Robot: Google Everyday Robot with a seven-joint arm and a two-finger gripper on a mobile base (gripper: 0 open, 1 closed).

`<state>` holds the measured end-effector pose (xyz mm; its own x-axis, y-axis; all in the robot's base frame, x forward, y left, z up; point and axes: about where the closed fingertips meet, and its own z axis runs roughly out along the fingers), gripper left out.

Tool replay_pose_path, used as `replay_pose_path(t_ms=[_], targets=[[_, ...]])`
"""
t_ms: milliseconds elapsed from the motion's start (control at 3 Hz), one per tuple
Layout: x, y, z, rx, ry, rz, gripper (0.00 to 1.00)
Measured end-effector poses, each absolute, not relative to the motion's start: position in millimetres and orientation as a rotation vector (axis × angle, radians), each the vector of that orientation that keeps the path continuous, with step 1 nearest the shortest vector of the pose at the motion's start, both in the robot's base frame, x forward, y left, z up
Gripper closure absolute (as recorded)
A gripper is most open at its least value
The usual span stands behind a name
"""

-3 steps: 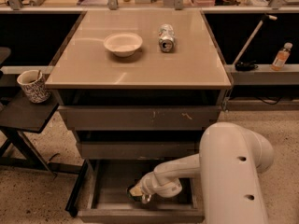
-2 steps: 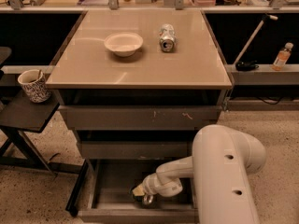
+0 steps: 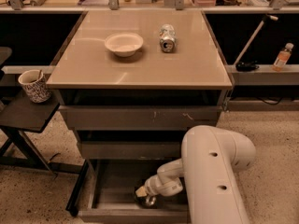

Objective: Place green can into bottom drawer

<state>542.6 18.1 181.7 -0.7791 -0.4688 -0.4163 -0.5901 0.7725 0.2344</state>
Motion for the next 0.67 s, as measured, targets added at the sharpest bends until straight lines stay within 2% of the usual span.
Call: replay_pose_path(t_ms=[667], targets=[[542.6, 18.1, 181.7, -0.812, 2.632, 0.508, 0.35]])
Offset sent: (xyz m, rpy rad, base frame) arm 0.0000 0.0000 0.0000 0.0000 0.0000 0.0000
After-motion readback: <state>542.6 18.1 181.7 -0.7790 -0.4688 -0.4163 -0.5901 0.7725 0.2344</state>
